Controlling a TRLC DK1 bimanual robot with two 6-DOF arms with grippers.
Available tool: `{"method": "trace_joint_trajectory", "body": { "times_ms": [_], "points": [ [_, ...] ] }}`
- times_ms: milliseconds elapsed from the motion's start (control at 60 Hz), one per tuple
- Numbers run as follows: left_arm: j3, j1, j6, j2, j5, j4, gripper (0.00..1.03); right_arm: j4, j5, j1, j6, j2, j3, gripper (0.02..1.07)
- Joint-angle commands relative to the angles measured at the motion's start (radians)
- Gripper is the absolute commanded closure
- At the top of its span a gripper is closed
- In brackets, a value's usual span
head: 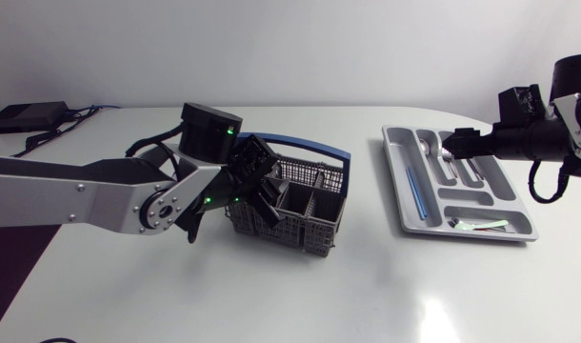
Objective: Unload the cutlery basket into the drawer organizer.
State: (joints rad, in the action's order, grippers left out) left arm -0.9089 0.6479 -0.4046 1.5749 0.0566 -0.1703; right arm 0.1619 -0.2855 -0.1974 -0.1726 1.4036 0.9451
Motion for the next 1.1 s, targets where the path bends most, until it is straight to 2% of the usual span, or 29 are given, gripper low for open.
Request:
{"method": "trace_joint_trajectory", "body": {
  "times_ms": [0, 567, 617, 817, 1000, 1083],
  "points": [
    [-0.028, -0.007, -0.026, 0.031, -0.014, -0.009, 0.65, 0.018, -0.007, 0.009, -0.011, -0.040, -0.048, 0.17],
    [-0.097, -0.007, -0.031, 0.117, -0.040, 0.012, 0.66, 0.016, -0.046, 0.007, -0.036, -0.074, -0.106, 0.17],
    [-0.102, -0.007, -0.033, 0.126, -0.041, 0.018, 0.71, 0.011, -0.046, 0.007, -0.036, -0.074, -0.109, 0.17],
    [-0.110, -0.007, -0.033, 0.146, -0.041, 0.020, 0.81, 0.008, -0.044, 0.007, -0.044, -0.074, -0.118, 0.17],
    [-0.100, -0.008, -0.036, 0.143, -0.041, 0.022, 0.98, 0.008, -0.044, 0.007, -0.048, -0.083, -0.126, 0.17],
    [-0.094, -0.007, -0.039, 0.134, -0.041, 0.020, 1.00, 0.008, -0.044, 0.007, -0.050, -0.087, -0.129, 0.17]
  ]
}}
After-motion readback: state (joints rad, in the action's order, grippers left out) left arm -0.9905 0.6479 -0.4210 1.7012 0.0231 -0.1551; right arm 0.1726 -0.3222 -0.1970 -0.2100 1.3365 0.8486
